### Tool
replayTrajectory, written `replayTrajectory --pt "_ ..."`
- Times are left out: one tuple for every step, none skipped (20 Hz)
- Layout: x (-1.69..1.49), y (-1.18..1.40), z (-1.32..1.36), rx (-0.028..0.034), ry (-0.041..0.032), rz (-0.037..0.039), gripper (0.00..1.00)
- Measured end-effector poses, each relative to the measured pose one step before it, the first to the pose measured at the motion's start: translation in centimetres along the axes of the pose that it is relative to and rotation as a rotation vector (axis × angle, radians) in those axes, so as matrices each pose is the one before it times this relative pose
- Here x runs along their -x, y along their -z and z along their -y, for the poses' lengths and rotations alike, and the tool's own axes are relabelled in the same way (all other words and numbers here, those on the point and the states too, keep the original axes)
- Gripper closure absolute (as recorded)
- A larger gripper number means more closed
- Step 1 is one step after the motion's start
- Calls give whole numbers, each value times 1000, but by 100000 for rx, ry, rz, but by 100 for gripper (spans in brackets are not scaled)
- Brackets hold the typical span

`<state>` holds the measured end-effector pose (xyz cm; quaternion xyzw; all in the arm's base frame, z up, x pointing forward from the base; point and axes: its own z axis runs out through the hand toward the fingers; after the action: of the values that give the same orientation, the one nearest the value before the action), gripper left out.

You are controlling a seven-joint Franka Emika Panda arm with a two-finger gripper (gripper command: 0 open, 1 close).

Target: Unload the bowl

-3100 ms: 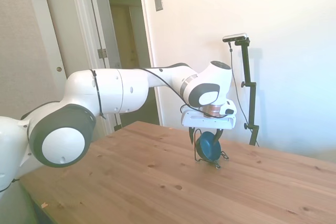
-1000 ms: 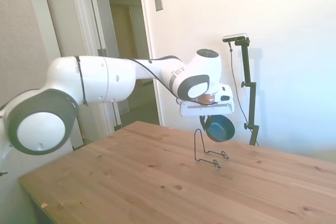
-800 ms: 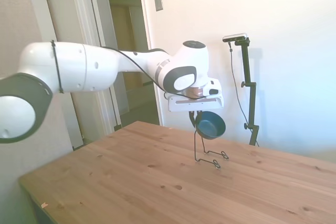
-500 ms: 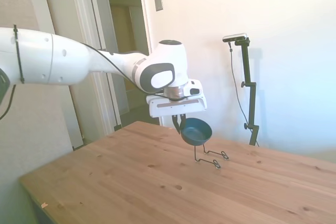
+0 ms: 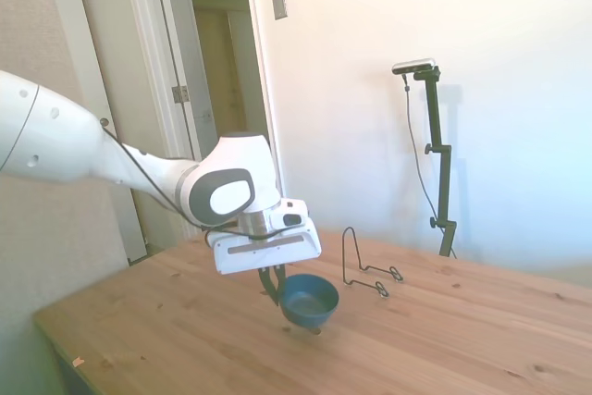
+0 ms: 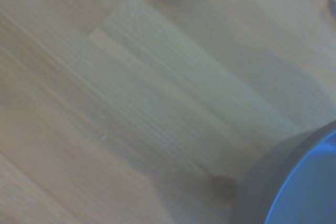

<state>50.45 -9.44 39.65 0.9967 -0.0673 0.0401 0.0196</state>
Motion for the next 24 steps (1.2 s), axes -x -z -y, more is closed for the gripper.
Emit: replayTrajectory --pt "92 -148 -5 469 -1136 164 100" --pt "-9 -3 -5 210 -1059 -102 100" --pt "-33 10 -33 521 -1378 -254 100" --pt "-25 -29 -40 984 -1831 -64 100" --pt "-77 -126 -29 1183 -1956 141 0" --pt "-123 -236 -11 1198 -2025 445 0" --pt "-156 -348 21 691 -1854 846 0" --pt "-189 -356 37 530 -1782 915 0" --pt "-245 -254 46 225 -976 759 0" --pt "-294 -110 53 144 -601 445 0" --pt "-227 8 59 107 -468 275 0" --pt "-184 12 64 218 -545 826 0" --pt "-110 37 76 195 -669 734 0" --pt "-110 33 135 129 -716 387 0" --pt "-131 41 145 50 -835 -41 0" --pt "-96 51 177 122 -989 -187 0" --pt "-62 23 187 192 -577 -135 0" --pt "-12 17 148 326 -306 -104 0" --pt "17 2 127 431 -547 -86 0" --pt "18 11 111 510 -694 -149 0" --pt "4 22 80 761 -922 -284 0" --pt "-35 68 93 2140 -3061 -1110 0" --pt "-48 100 129 1910 -3816 -1489 0" --pt "-50 135 154 1283 -4019 -1597 0"
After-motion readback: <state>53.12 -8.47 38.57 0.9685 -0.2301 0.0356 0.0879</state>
